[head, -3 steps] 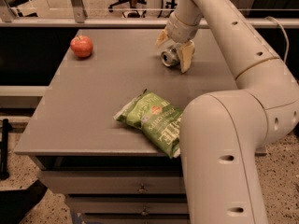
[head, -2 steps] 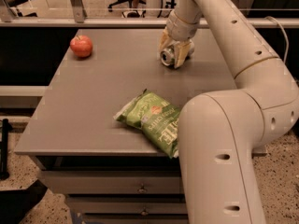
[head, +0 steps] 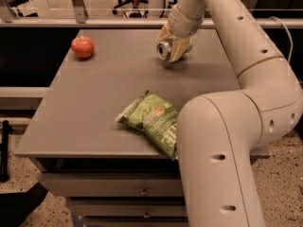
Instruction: Place 7up can upright
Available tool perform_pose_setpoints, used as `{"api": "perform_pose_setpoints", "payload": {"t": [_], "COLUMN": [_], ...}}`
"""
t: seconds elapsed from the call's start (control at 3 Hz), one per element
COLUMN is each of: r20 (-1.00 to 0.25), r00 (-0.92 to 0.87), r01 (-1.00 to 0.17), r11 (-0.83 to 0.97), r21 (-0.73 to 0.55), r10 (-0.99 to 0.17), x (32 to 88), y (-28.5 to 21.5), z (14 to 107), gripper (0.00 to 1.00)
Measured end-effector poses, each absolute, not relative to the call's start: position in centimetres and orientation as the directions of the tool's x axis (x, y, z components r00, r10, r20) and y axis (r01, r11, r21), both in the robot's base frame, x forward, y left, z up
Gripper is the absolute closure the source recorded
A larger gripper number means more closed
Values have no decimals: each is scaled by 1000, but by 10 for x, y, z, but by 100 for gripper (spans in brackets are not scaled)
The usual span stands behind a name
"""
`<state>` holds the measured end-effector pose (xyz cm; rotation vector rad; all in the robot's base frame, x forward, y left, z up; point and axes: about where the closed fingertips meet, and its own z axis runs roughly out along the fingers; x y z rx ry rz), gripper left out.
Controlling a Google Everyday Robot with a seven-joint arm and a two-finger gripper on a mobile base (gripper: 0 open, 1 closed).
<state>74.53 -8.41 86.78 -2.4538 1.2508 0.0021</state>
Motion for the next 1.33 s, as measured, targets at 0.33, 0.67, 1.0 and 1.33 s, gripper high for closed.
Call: {"api": "perform_pose_setpoints", "payload": {"t": [0.33,0.67,1.0,1.33], "r20": [-504,-692,-871,-953], "r00": [391,241,50,-70], "r01": [-912,-967,-996,-991], "r11": [-253,-108,45,131], "r21": [-322,-230,-82,32], "r10": [-770,-680,-489,-296], "x": [707,683,666,661], "y": [-83,-92,-107,-128], "z": [913,936,959,965], "gripper": [100,100,100,100]}}
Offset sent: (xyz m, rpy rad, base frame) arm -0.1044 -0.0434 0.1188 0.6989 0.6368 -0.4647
